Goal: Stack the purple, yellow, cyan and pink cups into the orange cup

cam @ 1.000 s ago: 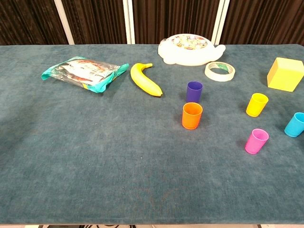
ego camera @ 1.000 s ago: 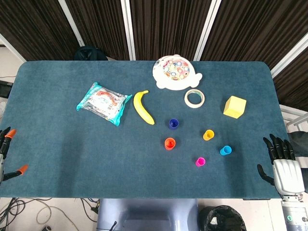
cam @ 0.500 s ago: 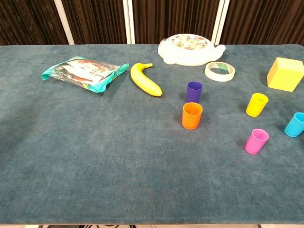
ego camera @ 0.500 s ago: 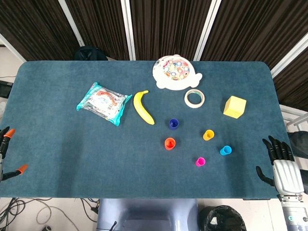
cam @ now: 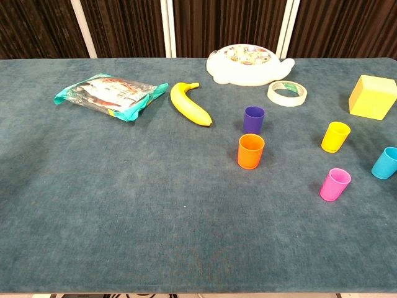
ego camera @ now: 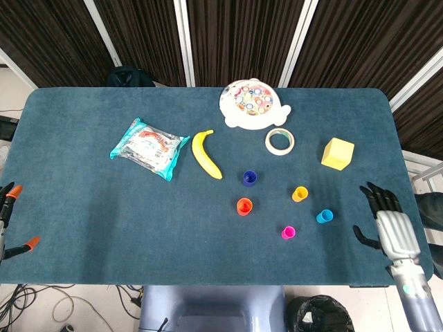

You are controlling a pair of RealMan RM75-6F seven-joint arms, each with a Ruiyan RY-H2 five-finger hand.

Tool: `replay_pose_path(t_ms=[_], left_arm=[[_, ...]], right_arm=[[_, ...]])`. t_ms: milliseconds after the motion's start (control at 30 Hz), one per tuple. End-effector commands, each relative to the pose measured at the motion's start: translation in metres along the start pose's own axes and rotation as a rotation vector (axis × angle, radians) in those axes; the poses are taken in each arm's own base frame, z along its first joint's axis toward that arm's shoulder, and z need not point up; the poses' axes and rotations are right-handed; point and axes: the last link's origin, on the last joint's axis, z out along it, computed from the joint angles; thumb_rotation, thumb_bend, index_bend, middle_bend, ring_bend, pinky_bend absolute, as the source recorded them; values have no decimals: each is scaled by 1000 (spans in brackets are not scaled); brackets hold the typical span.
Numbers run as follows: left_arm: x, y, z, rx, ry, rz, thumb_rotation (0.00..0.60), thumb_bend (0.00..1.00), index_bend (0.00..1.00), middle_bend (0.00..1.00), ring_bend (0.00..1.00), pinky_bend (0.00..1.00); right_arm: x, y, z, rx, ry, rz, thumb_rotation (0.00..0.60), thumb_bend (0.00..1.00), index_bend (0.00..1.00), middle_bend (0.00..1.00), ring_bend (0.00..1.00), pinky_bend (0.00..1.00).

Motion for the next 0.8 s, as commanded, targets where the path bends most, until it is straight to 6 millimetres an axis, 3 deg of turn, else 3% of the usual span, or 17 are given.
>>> replay_pose_path(t_ms=[33, 167, 300, 533, 800], left_arm=[[0, 0, 0, 0, 1, 1, 600, 0, 0, 0, 0, 40], [0, -1, 0, 5, -3, 2, 600, 0, 0, 0, 0, 41], [-1, -2, 1, 10, -4, 3, 600, 0, 0, 0, 0, 41], [-1, -2, 2, 12, -7, 2, 600, 0, 0, 0, 0, 41], [-2, -3, 3, 16, -14, -1, 600, 0, 0, 0, 0, 41]], right_arm=[[11, -40, 61, 82, -106, -53, 600, 414, 80, 0, 0, 0], [6, -77, 99, 120, -192, -47, 600, 410, 80, 0, 0, 0], [-1, -106, 124, 141, -240, -49, 600, 409, 101, 0, 0, 0], [-19, -161, 159, 180, -270, -64, 600, 408, 208, 0, 0, 0], [-43, -209, 181, 156, -290, -76, 600, 408, 266, 0, 0, 0]])
